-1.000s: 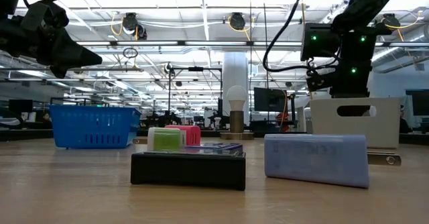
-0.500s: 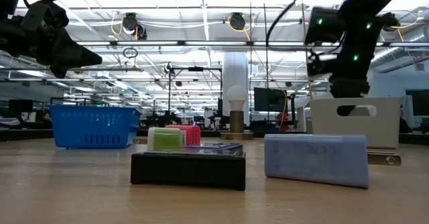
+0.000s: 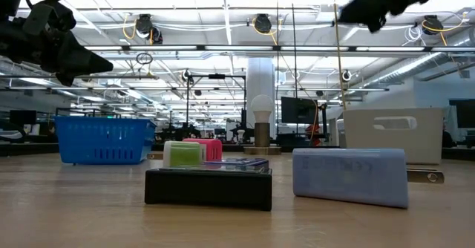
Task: Pick & Place Office items
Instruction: Put the dark blue digital clock into the blue bin
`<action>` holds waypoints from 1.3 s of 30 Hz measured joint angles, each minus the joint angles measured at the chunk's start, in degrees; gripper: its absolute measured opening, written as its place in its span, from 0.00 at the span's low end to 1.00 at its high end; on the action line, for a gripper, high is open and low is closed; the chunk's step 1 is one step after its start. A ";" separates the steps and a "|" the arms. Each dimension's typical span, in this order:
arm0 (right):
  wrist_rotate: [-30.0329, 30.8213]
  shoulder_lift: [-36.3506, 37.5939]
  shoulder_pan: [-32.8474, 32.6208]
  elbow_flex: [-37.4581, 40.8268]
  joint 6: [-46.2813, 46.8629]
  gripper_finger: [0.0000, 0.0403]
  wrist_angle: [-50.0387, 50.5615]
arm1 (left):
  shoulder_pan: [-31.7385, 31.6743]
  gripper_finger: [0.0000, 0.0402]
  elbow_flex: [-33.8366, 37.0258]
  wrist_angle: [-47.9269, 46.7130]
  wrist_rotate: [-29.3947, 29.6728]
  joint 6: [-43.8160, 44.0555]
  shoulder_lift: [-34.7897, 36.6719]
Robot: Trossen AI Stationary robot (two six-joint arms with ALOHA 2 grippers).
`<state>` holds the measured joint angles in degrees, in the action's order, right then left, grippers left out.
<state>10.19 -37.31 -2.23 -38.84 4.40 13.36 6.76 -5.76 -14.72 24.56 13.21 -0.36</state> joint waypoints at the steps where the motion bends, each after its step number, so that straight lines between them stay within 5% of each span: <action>1: -1.49 2.18 -1.18 1.52 -1.43 0.34 -3.14 | 0.00 0.06 0.00 0.02 0.00 0.00 0.00; 4: -3.06 8.69 -2.87 7.05 -2.74 0.24 -12.71 | 0.01 0.06 0.00 0.01 0.00 0.00 0.00; 12: -2.90 24.49 -0.71 22.32 0.49 0.02 -19.40 | 0.00 0.06 0.00 0.00 -0.50 0.00 0.00; 19: -6.11 31.97 -0.43 31.53 2.43 0.01 -26.44 | 0.00 0.06 0.00 0.00 -0.48 0.00 0.00; 29: -7.23 33.64 -0.43 36.18 0.17 0.00 -29.27 | 0.00 0.06 0.00 0.01 -0.55 0.03 0.00; 39: -7.27 33.47 -0.43 36.79 0.51 0.00 -23.27 | 0.00 0.06 0.00 0.00 -0.60 0.04 0.00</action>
<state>2.92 -3.84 -2.66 -2.04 4.91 -9.91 6.76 -5.76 -14.72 23.96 13.26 -0.36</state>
